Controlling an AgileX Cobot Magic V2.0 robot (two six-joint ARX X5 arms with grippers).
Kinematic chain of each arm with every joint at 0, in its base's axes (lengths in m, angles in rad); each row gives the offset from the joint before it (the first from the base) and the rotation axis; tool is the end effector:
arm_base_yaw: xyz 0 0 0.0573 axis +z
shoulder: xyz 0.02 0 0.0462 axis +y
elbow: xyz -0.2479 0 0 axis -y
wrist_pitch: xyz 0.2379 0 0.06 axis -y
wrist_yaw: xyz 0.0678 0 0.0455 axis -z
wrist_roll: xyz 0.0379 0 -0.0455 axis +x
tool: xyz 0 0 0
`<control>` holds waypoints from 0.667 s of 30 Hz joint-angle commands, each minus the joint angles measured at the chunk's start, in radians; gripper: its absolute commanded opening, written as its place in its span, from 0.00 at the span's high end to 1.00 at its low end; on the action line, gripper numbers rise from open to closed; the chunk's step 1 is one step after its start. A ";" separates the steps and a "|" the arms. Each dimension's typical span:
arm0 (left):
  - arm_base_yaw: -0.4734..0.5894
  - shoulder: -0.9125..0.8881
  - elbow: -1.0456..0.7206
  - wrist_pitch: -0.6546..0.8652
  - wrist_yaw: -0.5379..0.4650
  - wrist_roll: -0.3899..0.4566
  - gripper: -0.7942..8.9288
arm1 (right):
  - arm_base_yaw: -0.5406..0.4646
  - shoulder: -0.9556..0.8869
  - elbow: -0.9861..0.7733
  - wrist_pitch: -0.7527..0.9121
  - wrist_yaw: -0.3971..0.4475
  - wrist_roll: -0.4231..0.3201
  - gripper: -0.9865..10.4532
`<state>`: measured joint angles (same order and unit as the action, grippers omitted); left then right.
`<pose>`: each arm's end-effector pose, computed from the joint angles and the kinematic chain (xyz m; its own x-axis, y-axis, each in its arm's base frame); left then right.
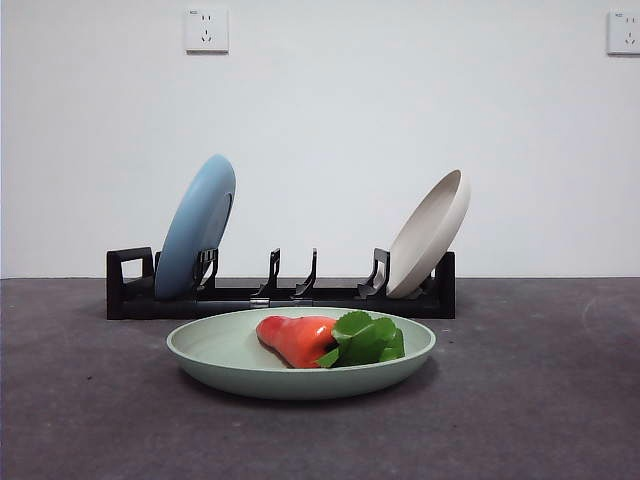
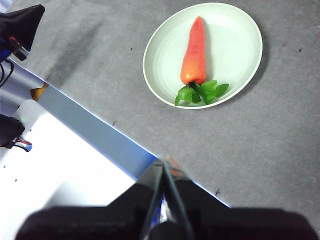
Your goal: Take the green plate from the plate rack,put the plate on the table,take the carrot from the table,put the carrot in the plate
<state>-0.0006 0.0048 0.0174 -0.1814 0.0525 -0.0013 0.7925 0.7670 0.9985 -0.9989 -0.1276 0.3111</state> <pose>0.1134 -0.0021 0.1499 0.9844 -0.0531 -0.1678 0.0521 0.9986 -0.0101 0.0915 0.0996 0.3153 0.4106 0.5977 -0.6886 -0.5844 0.7522 0.3044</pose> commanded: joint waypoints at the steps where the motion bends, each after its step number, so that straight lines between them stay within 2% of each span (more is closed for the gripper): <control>1: 0.002 -0.003 -0.014 0.001 0.002 -0.006 0.92 | 0.002 -0.002 0.001 0.002 0.003 -0.008 0.91; 6: 0.002 -0.003 -0.014 0.001 0.002 -0.006 0.92 | -0.026 -0.023 0.001 0.003 0.006 -0.037 0.91; 8: 0.002 -0.003 -0.014 0.001 0.002 -0.006 0.92 | -0.072 -0.042 0.001 0.012 0.026 -0.107 0.91; 14: 0.002 -0.003 -0.014 0.001 0.002 -0.006 0.92 | -0.353 -0.143 -0.035 0.137 0.022 -0.163 0.91; 17: 0.002 -0.003 -0.014 0.001 0.002 -0.006 0.92 | -0.525 -0.219 -0.092 0.209 0.022 -0.199 0.91; 20: 0.002 -0.003 -0.014 0.001 0.002 -0.006 0.92 | -0.646 -0.301 -0.183 0.323 0.022 -0.241 0.91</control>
<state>-0.0010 0.0044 0.0174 -0.1814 0.0525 -0.0013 0.1726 0.4809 0.8478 -0.7052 -0.1047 0.1108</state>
